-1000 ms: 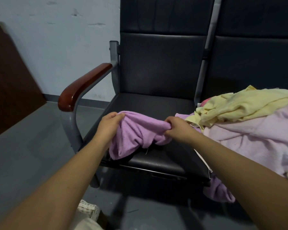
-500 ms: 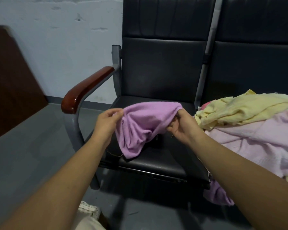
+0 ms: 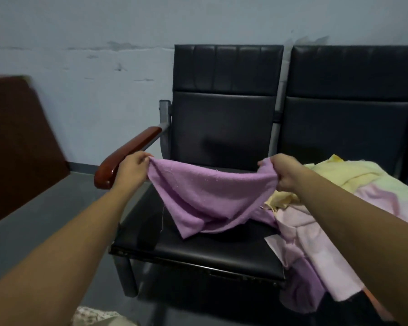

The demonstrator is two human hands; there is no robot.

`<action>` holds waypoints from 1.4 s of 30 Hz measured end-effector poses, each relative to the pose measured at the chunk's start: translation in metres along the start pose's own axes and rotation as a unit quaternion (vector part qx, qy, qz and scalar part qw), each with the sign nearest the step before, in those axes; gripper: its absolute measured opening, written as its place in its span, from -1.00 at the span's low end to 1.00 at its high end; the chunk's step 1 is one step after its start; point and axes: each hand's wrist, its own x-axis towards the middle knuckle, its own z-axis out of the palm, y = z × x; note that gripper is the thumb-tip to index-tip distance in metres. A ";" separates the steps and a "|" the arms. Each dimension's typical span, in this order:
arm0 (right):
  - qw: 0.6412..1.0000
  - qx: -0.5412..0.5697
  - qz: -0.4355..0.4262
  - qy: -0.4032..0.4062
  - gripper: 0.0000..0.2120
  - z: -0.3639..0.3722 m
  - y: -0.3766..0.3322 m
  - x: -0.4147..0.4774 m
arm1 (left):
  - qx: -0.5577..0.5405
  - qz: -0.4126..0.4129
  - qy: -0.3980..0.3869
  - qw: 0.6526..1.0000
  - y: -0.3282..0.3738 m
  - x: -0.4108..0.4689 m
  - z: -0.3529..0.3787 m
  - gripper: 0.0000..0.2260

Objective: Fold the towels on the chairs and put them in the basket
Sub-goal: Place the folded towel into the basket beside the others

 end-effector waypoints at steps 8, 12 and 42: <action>0.959 -0.201 -0.198 -0.010 -0.75 -0.017 -0.053 -0.033 | -0.121 -0.031 0.017 0.992 0.065 0.020 -0.037 -0.83; 0.898 -0.310 -0.296 0.094 -0.86 -0.024 -0.078 -0.049 | -0.143 0.008 0.018 0.990 0.080 0.012 -0.056 -0.84; 0.959 -0.149 -0.237 -0.039 -0.65 -0.005 -0.081 -0.020 | 0.076 0.039 0.036 0.996 0.066 0.023 -0.081 -0.88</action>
